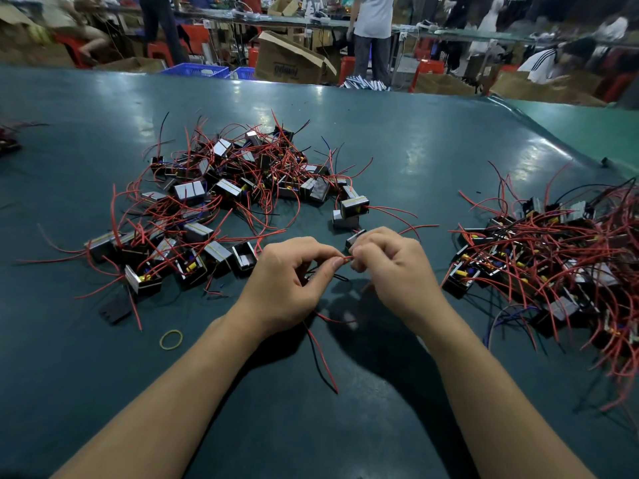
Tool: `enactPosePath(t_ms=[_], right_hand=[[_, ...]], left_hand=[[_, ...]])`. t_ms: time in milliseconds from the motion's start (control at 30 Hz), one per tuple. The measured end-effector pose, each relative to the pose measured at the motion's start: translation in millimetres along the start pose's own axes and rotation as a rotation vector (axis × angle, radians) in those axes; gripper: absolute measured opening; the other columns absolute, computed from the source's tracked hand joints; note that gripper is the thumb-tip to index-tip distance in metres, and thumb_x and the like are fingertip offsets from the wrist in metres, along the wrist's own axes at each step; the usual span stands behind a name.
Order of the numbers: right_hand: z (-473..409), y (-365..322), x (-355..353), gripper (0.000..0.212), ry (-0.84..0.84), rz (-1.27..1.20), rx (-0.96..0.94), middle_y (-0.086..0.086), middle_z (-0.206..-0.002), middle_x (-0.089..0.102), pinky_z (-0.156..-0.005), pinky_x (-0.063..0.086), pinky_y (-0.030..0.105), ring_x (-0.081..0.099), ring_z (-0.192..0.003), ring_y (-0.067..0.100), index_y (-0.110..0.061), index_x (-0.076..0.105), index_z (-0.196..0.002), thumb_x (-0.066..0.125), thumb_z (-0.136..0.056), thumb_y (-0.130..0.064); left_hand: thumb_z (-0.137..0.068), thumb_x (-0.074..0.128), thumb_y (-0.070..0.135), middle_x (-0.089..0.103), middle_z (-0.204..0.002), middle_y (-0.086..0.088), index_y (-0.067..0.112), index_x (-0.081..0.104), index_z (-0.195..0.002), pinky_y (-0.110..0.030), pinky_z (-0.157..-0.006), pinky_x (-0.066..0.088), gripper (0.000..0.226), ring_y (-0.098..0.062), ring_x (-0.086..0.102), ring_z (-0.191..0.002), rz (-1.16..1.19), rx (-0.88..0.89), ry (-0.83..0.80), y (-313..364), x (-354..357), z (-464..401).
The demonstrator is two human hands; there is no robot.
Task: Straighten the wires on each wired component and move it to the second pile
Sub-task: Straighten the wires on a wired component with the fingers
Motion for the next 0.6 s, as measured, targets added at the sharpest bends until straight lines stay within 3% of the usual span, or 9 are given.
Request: enactPosePath(t_ms=[67, 133, 267, 300, 367, 433, 533, 600], right_hand=[[4, 27, 11, 0.028, -0.036, -0.352, 0.351, -0.001, -0.062, 0.064, -0.044, 0.043, 0.022, 0.062, -0.066, 0.015, -0.012, 0.063, -0.063, 0.054, -0.089, -0.013], [8, 32, 13, 0.030, -0.014, -0.390, 0.420, -0.003, -0.062, 0.065, -0.040, 0.040, 0.021, 0.063, -0.061, 0.012, -0.015, 0.066, -0.062, 0.059, -0.092, -0.016], [9, -11, -4, 0.024, 0.206, 0.356, -0.145, -0.002, -0.075, 0.063, -0.062, 0.046, 0.031, 0.058, -0.066, 0.014, -0.011, 0.072, -0.075, 0.065, -0.093, -0.025], [12, -20, -2, 0.024, 0.227, 0.429, -0.234, 0.000, -0.078, 0.061, -0.064, 0.048, 0.036, 0.058, -0.067, 0.018, -0.009, 0.072, -0.077, 0.064, -0.094, -0.025], [13, -27, 2, 0.023, 0.170, 0.405, -0.333, 0.001, -0.083, 0.061, -0.063, 0.050, 0.043, 0.058, -0.067, 0.022, -0.008, 0.072, -0.081, 0.063, -0.094, -0.025], [13, -31, 1, 0.020, 0.085, 0.344, -0.390, 0.002, -0.088, 0.063, -0.065, 0.051, 0.042, 0.060, -0.067, 0.020, -0.009, 0.074, -0.088, 0.064, -0.091, -0.026], [7, -30, -18, 0.021, 0.092, 0.312, -0.413, 0.001, -0.096, 0.064, -0.066, 0.047, 0.020, 0.059, -0.069, 0.010, -0.012, 0.072, -0.108, 0.069, -0.088, -0.018], [7, -29, -21, 0.036, 0.088, 0.350, -0.450, 0.001, -0.102, 0.063, -0.066, 0.039, 0.009, 0.055, -0.072, 0.006, -0.014, 0.066, -0.123, 0.070, -0.088, -0.009]], left_hand=[[-0.087, 0.067, 0.012, 0.058, -0.072, 0.010, 0.007, 0.075, -0.088, -0.014, -0.063, 0.036, 0.010, 0.004, 0.049, -0.065, -0.048, 0.040, 0.001, 5, 1, 0], [-0.087, 0.067, 0.013, 0.058, -0.072, 0.011, 0.007, 0.076, -0.089, -0.011, -0.065, 0.033, 0.011, 0.008, 0.048, -0.065, -0.075, 0.046, 0.013, 5, 0, -1], [-0.087, 0.069, 0.012, 0.057, -0.071, 0.014, 0.008, 0.076, -0.089, -0.009, -0.064, 0.033, 0.008, 0.010, 0.048, -0.063, -0.113, 0.024, 0.045, 0, -3, -1], [-0.087, 0.069, 0.012, 0.058, -0.071, 0.014, 0.009, 0.076, -0.089, -0.010, -0.063, 0.034, 0.008, 0.010, 0.049, -0.062, -0.113, 0.012, 0.055, -1, -4, -1], [-0.087, 0.068, 0.012, 0.060, -0.072, 0.017, 0.010, 0.076, -0.088, -0.009, -0.062, 0.035, 0.008, 0.009, 0.051, -0.061, -0.091, -0.024, 0.093, -5, -7, -1], [-0.088, 0.067, 0.015, 0.063, -0.075, 0.019, 0.012, 0.076, -0.089, -0.014, -0.060, 0.041, 0.009, 0.003, 0.057, -0.064, -0.040, -0.083, 0.139, -13, -12, 0], [-0.089, 0.070, 0.016, 0.069, -0.074, 0.012, 0.018, 0.075, -0.088, -0.037, -0.062, 0.051, 0.006, -0.018, 0.064, -0.065, 0.047, -0.174, 0.171, -23, -15, 0], [-0.088, 0.070, 0.017, 0.069, -0.071, 0.009, 0.019, 0.075, -0.087, -0.041, -0.060, 0.049, 0.006, -0.026, 0.063, -0.063, 0.071, -0.172, 0.159, -21, -13, 0]])
Point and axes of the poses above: each hand's wrist, its own z-axis away from the middle knuckle, its own x-axis out of the palm, y = z × x, the point moved 9 cm from there along -z, towards the middle knuckle
